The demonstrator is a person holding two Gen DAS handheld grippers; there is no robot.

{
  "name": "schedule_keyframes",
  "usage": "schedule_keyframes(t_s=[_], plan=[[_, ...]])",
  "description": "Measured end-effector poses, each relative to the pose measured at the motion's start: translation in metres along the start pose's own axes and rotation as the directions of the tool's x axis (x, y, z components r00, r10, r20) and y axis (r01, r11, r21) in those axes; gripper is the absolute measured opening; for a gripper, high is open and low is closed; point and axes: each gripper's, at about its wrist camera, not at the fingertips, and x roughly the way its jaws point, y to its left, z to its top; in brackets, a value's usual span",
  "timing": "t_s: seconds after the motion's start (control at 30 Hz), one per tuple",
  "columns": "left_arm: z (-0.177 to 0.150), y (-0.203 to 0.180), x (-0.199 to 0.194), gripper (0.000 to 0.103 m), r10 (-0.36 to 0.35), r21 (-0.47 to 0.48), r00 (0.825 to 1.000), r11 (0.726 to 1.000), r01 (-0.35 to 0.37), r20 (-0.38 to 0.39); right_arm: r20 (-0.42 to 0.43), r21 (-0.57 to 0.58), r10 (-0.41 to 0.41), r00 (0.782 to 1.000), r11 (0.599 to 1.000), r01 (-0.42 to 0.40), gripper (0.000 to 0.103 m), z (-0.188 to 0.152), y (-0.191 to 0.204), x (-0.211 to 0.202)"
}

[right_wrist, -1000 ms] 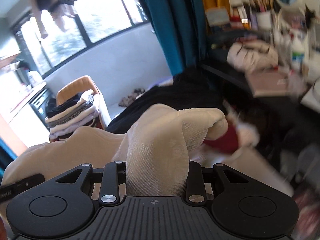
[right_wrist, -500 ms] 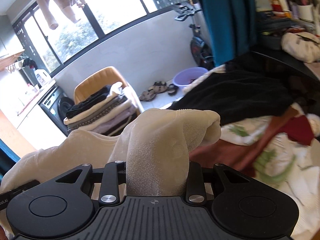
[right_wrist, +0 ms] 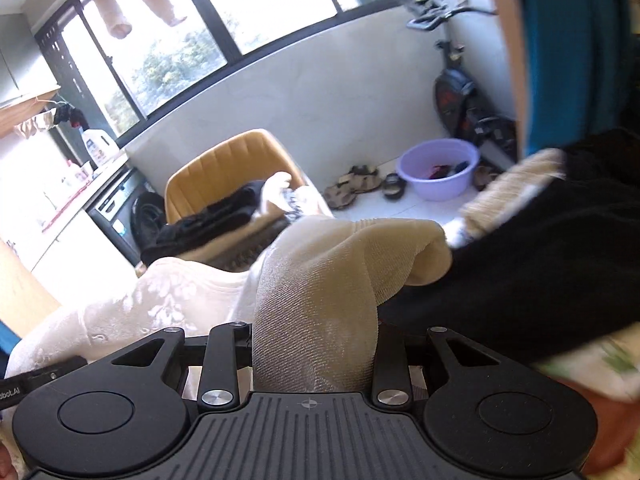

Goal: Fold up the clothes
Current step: 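Lift the folded robe with both grippers and carry it toward the mustard chair, then lower the robe onto the clothes stack and open both grippers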

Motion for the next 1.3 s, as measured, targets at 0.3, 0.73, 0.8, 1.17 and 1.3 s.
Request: schedule_keyframes(t_s=[0.3, 0.73, 0.8, 1.17, 1.3], plan=[[0.145, 0.092, 0.078, 0.033, 0.031, -0.023, 0.993, 0.999, -0.028, 0.111, 0.055, -0.065, 0.109, 0.993, 0.992, -0.105, 0.028, 0.15, 0.06, 0.139], [0.29, 0.234, 0.219, 0.033, -0.071, -0.05, 0.994, 0.996, 0.075, 0.079, 0.127, -0.077, 0.042, 0.991, 0.997, -0.032, 0.028, 0.294, 0.169, 0.328], [0.298, 0.248, 0.242, 0.033, -0.08, -0.048, 0.996, 0.995, 0.082, 0.049, 0.12, -0.081, 0.015, 0.993, 0.997, -0.005, 0.028, 0.297, 0.18, 0.352], [0.286, 0.315, 0.348, 0.034, -0.057, -0.145, 0.99, 0.989, 0.038, -0.126, -0.021, -0.106, -0.115, 0.993, 0.988, 0.112, 0.028, 0.273, 0.195, 0.476], [0.257, 0.326, 0.394, 0.035, 0.01, -0.146, 0.978, 0.988, -0.042, -0.209, -0.089, -0.136, -0.171, 0.981, 0.978, 0.158, 0.029, 0.258, 0.192, 0.527]])
